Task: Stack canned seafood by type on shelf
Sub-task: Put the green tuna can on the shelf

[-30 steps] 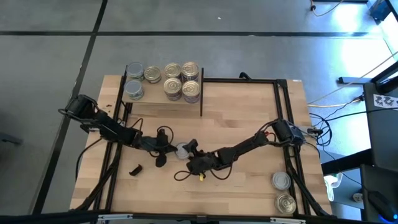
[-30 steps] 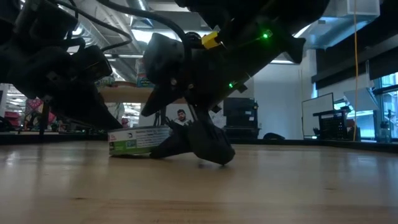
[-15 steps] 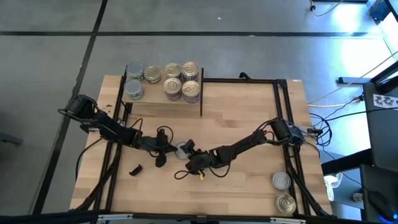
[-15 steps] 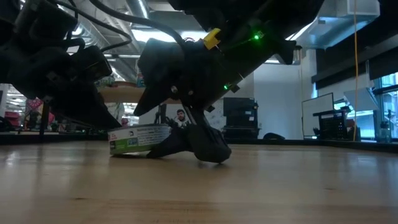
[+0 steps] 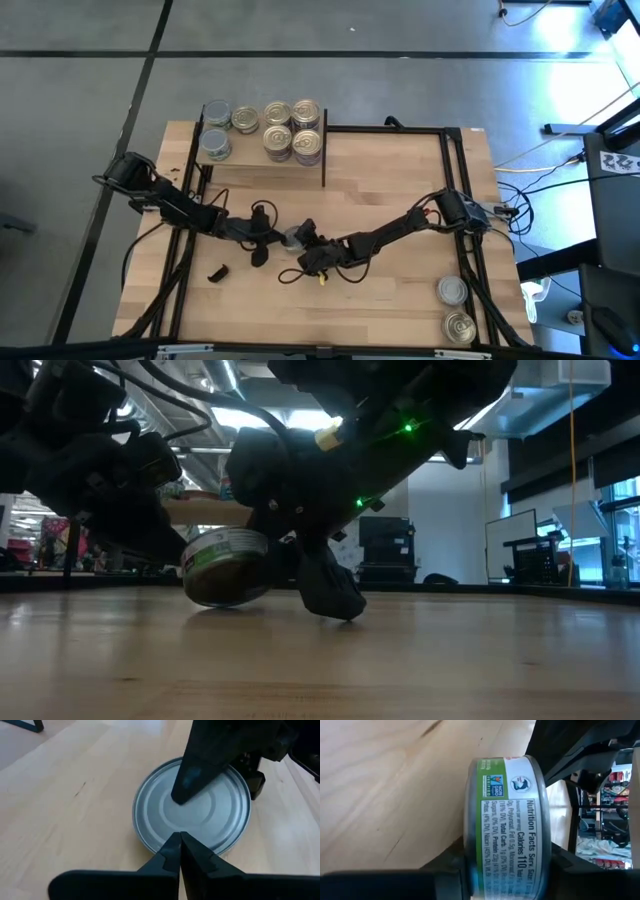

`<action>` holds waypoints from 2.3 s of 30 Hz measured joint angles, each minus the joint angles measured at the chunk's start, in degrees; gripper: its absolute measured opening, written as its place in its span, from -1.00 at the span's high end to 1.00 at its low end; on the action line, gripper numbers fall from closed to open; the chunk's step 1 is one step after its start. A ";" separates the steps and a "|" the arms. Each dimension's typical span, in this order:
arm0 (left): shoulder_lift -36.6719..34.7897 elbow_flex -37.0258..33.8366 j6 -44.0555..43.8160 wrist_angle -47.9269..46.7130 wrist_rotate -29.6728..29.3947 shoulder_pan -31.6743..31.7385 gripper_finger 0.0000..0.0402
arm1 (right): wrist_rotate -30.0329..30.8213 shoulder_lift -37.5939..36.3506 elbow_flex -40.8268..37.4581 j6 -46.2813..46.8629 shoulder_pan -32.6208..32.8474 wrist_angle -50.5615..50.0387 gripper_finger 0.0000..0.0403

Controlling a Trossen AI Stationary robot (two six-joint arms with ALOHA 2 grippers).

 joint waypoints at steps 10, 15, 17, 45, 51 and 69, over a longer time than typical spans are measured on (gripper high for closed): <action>-2.42 -0.02 5.06 1.48 1.59 -0.04 0.51 | 1.09 -3.02 -0.01 12.31 2.09 -6.42 0.32; -6.50 0.67 9.81 1.02 3.33 -0.34 0.11 | 0.19 -7.02 -0.72 23.71 2.45 -14.76 0.32; -7.02 1.61 11.00 1.45 3.30 -0.70 -0.01 | 0.15 -8.62 -2.32 27.25 2.47 -15.90 0.32; -1.19 9.70 21.84 -5.43 0.92 -2.67 -0.24 | -8.63 -13.03 -7.48 40.98 1.71 2.12 0.32; -1.16 9.70 23.01 -4.51 1.39 -2.72 -0.15 | -9.29 -12.95 -7.58 42.97 1.44 5.36 0.32; -4.44 11.20 25.11 -11.07 -4.23 -4.77 0.36 | -10.93 -15.30 -7.58 41.66 1.51 -0.48 -0.65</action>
